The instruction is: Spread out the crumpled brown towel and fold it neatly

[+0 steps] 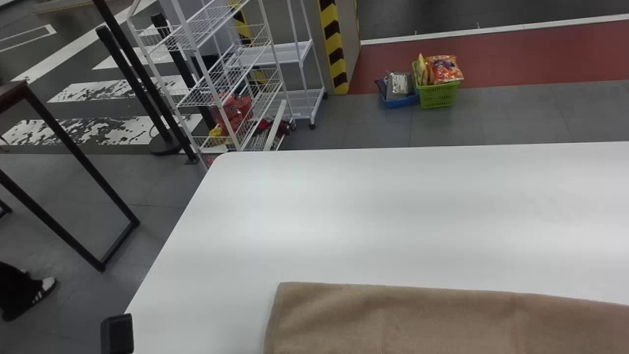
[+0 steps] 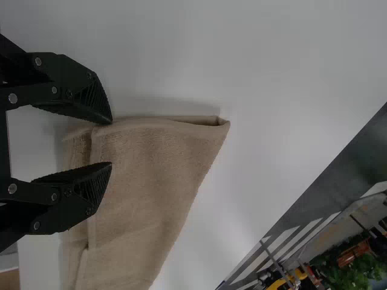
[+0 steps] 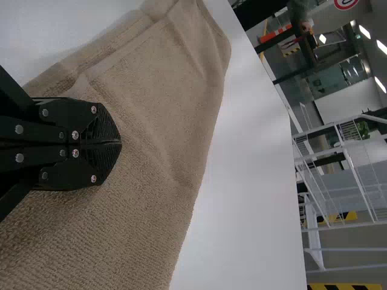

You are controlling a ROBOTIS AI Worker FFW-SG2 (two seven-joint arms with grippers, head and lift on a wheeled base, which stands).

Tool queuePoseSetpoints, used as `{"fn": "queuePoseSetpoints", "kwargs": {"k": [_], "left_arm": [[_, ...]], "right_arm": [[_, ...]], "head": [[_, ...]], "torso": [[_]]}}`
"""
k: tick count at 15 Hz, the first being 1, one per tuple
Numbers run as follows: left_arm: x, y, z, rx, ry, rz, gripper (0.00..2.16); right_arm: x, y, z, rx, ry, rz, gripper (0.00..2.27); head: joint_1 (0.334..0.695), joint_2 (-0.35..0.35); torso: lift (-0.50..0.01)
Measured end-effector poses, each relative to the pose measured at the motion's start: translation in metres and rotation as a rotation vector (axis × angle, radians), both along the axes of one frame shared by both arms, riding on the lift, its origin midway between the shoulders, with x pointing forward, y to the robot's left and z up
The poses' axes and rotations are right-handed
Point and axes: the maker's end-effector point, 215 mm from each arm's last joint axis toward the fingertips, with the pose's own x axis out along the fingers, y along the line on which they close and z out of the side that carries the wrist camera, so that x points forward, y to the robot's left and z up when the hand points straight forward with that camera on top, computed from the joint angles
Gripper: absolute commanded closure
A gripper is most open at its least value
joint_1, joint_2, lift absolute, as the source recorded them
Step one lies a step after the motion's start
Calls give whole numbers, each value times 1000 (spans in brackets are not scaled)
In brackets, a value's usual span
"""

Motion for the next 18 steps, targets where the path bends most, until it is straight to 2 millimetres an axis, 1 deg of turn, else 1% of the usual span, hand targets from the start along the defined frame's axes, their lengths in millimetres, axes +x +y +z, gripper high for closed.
{"fn": "queuePoseSetpoints", "kwargs": {"k": [5, 8, 10, 14, 16, 18], "left_arm": [[4, 2, 3, 16, -7, 1, 1096], [5, 1, 12, 20, -15, -4, 1096], [-5, -6, 20, -16, 13, -11, 1092], [-32, -23, 31, -84, 100, -34, 1092], [-35, -22, 34, -80, 105, -33, 1092], [-31, -21, 36, -66, 100, -30, 1092]], "right_arm": [[-4, 4, 0, 12, 8, 7, 1771], [-3, 5, 1, 18, 7, 5, 1771], [-4, 4, 1, 22, 10, 3, 1771], [-4, 5, 1, 29, 19, 0, 1771], [-4, 5, 2, 33, 20, 0, 1771], [-5, 5, 3, 36, 21, 0, 1771]], "head": [[695, 335], [695, 333], [695, 328], [695, 311], [695, 313], [695, 315]], "torso": [[-126], [-126], [-126], [-126], [-126], [-126]]}}
